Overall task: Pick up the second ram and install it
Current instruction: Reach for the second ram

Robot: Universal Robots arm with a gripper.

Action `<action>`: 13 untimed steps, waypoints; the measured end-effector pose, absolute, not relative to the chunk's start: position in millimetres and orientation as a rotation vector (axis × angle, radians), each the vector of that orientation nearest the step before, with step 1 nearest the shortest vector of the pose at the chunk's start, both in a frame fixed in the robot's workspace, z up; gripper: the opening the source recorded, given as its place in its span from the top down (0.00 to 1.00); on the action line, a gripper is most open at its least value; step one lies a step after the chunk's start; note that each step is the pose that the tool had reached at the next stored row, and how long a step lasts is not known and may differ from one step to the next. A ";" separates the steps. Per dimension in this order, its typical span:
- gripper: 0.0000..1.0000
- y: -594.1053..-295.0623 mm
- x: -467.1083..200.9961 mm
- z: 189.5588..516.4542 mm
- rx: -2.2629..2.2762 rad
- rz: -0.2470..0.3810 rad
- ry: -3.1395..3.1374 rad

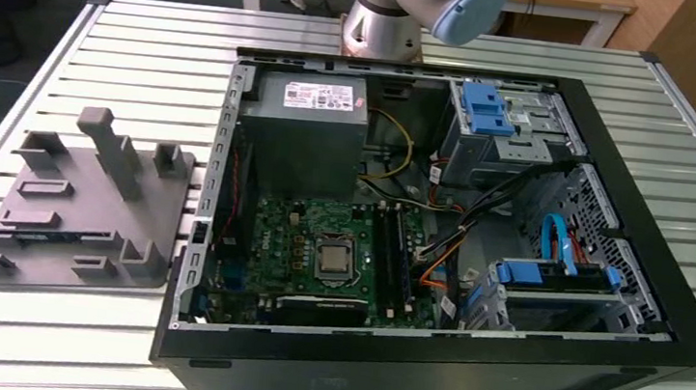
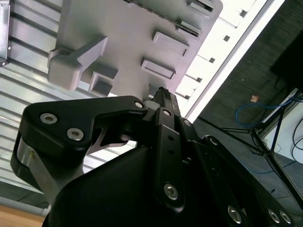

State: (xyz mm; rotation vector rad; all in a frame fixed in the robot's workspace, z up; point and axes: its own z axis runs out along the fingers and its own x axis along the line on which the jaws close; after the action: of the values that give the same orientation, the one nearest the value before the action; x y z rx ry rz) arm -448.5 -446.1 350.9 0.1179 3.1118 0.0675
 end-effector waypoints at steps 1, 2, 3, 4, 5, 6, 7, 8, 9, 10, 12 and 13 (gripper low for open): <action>0.90 -447.1 -448.3 349.1 0.118 0.067 3.112; 0.90 -448.0 -447.8 347.4 0.118 0.067 3.112; 0.90 -448.5 -446.9 345.6 0.118 0.067 3.112; 0.90 -448.9 -445.8 343.9 0.118 0.067 3.112; 0.90 -449.1 -444.7 342.1 0.118 0.067 3.112; 0.90 -449.3 -443.6 340.4 0.118 0.067 3.112; 0.90 -449.4 -442.5 338.6 0.118 0.066 3.112; 0.90 -449.5 -441.4 337.3 0.118 0.066 3.112; 0.90 -449.5 -440.2 336.0 0.118 0.065 3.112; 0.90 -449.6 -438.9 334.7 0.118 0.065 3.112; 0.90 -449.7 -436.5 332.6 0.118 0.063 3.112; 0.90 -449.7 -435.2 331.6 0.118 0.063 3.112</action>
State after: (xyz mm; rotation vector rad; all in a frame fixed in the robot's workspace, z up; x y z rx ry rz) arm -435.2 -449.7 331.6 0.1179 3.1120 0.0625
